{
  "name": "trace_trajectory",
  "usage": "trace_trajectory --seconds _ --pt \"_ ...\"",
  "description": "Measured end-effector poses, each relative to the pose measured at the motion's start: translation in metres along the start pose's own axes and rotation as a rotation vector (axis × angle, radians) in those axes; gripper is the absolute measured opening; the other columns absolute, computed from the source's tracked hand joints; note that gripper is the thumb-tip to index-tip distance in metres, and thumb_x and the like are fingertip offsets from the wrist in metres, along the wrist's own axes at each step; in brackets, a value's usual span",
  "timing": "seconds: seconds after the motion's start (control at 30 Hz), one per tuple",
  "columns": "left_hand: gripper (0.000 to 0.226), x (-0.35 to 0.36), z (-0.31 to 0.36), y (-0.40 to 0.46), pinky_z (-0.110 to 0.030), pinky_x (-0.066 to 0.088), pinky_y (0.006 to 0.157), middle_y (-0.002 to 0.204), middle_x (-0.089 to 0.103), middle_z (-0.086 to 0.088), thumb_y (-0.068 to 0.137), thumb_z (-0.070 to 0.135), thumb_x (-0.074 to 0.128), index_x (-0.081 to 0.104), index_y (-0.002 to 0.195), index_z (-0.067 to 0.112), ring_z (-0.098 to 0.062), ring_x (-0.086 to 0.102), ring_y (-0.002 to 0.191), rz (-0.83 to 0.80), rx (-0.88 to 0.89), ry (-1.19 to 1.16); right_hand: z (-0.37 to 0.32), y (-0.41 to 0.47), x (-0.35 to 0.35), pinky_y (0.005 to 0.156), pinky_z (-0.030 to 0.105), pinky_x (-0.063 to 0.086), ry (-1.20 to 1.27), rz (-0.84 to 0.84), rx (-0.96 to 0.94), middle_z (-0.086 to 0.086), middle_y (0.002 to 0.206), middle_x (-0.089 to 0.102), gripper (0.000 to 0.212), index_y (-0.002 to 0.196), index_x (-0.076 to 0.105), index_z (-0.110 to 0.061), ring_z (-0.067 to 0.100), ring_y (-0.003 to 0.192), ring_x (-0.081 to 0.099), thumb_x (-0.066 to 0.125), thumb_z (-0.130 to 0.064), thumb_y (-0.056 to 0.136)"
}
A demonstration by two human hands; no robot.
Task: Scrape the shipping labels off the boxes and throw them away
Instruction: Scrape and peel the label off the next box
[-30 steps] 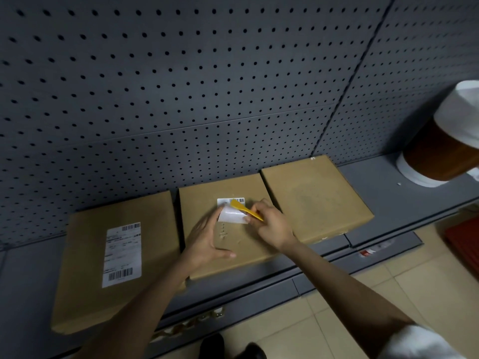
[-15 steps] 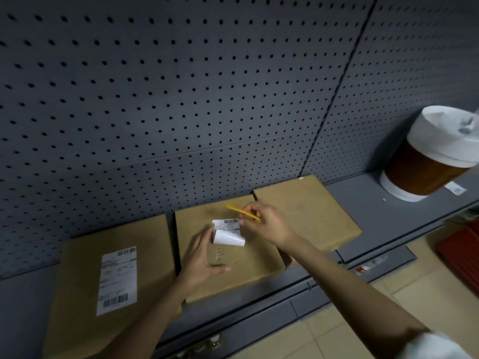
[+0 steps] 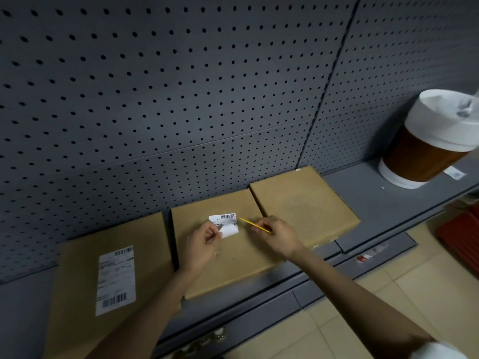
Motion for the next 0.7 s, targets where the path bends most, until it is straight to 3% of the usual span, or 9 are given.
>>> trace_trajectory --seconds 0.1,0.27,0.53,0.7 --pt "0.030 -0.008 -0.004 0.000 -0.030 0.042 0.067 0.065 0.057 0.006 0.084 0.008 0.062 0.049 0.065 0.027 -0.012 0.054 0.065 0.033 -0.043 -0.099 0.001 -0.002 -0.002 0.081 0.028 0.045 0.001 -0.009 -0.019 0.000 0.103 0.059 0.017 0.103 0.067 -0.024 0.019 0.095 0.059 0.055 -0.031 0.093" --pt "0.014 -0.032 0.002 -0.004 -0.012 0.038 0.061 0.073 0.057 0.004 0.089 0.011 0.058 0.053 0.076 0.012 -0.005 0.052 0.070 0.097 -0.037 -0.127 -0.007 0.000 -0.003 0.082 0.029 0.046 0.017 -0.006 -0.059 -0.001 0.106 0.061 0.016 0.100 0.067 -0.027 0.018 0.096 0.059 0.054 -0.032 0.093" --pt "0.010 -0.063 0.009 0.010 -0.023 0.039 0.062 0.077 0.058 0.010 0.089 0.024 0.058 0.055 0.080 0.019 -0.005 0.054 0.073 0.208 0.014 -0.100 -0.027 0.003 -0.002 0.088 0.035 0.049 -0.022 -0.031 -0.086 0.000 0.110 0.060 0.020 0.105 0.066 -0.026 0.020 0.098 0.060 0.053 -0.035 0.093" --pt "0.010 -0.077 0.023 0.026 -0.030 0.043 0.066 0.079 0.060 0.005 0.089 0.026 0.058 0.055 0.079 0.025 -0.012 0.056 0.075 0.186 0.060 -0.075 -0.030 0.002 -0.005 0.090 0.032 0.046 -0.034 -0.029 -0.090 0.002 0.113 0.061 0.017 0.101 0.068 -0.027 0.021 0.102 0.060 0.052 -0.028 0.093"
Point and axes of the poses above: each hand's wrist, its own y-axis towards the middle knuckle, its own x-axis out of the palm, z = x × y, the point moved 7 cm from there along y, towards the middle knuckle
